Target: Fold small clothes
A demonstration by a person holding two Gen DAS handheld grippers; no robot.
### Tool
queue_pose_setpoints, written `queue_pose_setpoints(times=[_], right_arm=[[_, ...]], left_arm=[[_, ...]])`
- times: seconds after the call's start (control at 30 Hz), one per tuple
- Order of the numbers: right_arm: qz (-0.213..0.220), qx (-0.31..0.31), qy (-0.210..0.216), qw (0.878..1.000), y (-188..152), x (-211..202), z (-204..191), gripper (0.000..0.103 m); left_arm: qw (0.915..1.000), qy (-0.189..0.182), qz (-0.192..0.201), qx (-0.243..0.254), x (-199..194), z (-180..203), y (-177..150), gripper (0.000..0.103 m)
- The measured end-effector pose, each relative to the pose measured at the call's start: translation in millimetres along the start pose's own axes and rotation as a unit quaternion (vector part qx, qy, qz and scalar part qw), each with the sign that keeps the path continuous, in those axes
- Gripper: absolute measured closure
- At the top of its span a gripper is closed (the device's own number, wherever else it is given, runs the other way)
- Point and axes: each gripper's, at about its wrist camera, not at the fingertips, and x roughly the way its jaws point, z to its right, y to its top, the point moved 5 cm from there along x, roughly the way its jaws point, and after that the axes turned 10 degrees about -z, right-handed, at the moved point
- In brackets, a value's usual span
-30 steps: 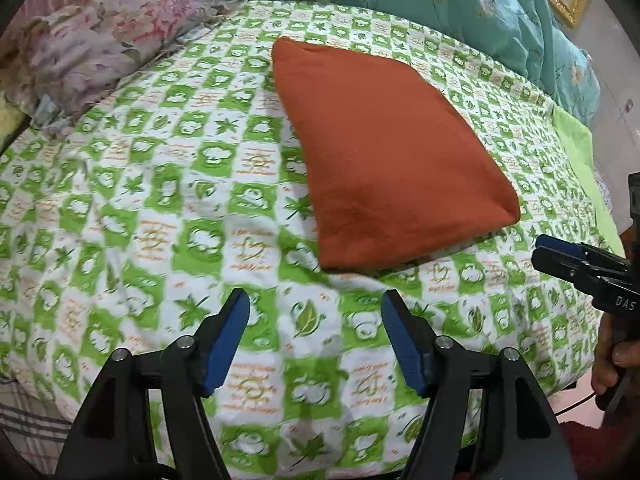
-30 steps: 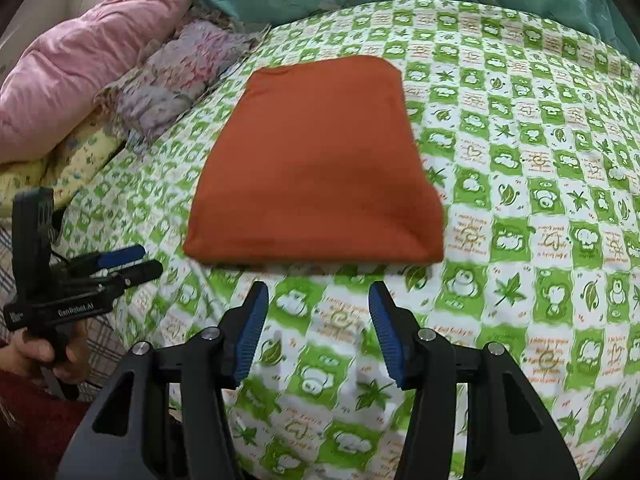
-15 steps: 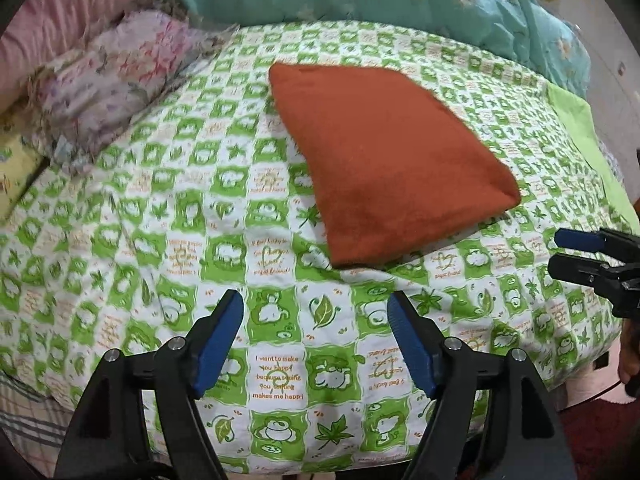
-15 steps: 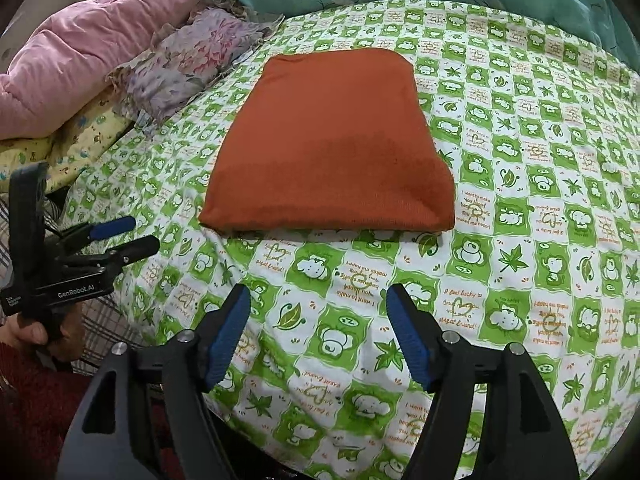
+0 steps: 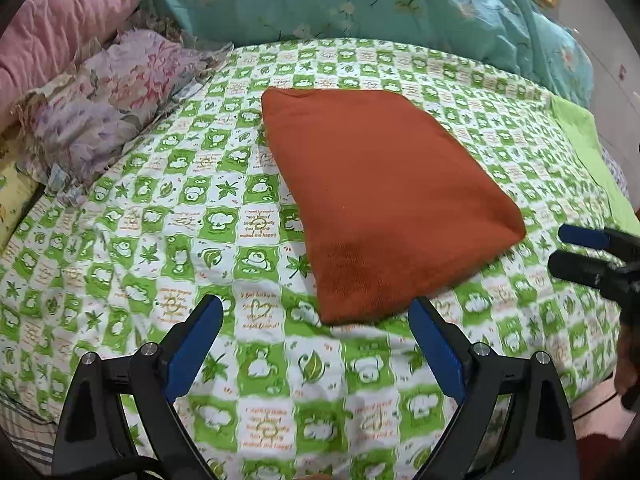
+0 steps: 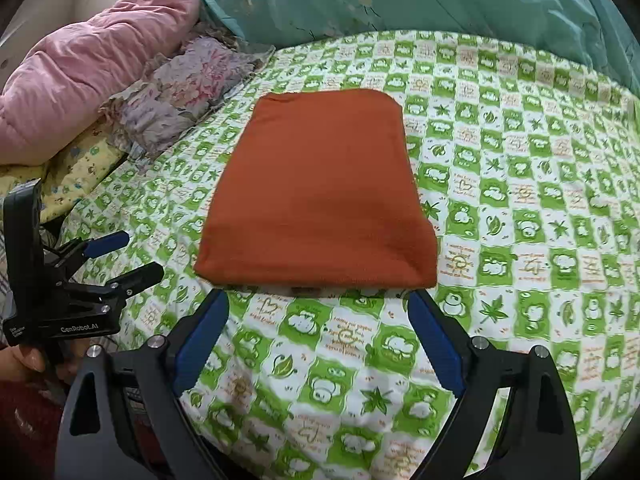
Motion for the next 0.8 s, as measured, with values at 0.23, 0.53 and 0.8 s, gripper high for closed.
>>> queue_pose_setpoints(times=[0.23,0.53,0.8], right_arm=[[-0.018,-0.004,-0.005,1.000,7,24,1,0.012],[-0.023,-0.006,-0.001,1.000,21,36,1,0.012],[-0.025,-0.011,0.001,1.000,25,42,-2,0.012]], left_arm=[[0.9998,0.007,-0.010,-0.014,16,-3,13,0.009],[0.9990,0.025,-0.029,-0.022,28,-4,18,0.008],[0.9987,0.029,-0.029,-0.030,29,-4,24,0.008]])
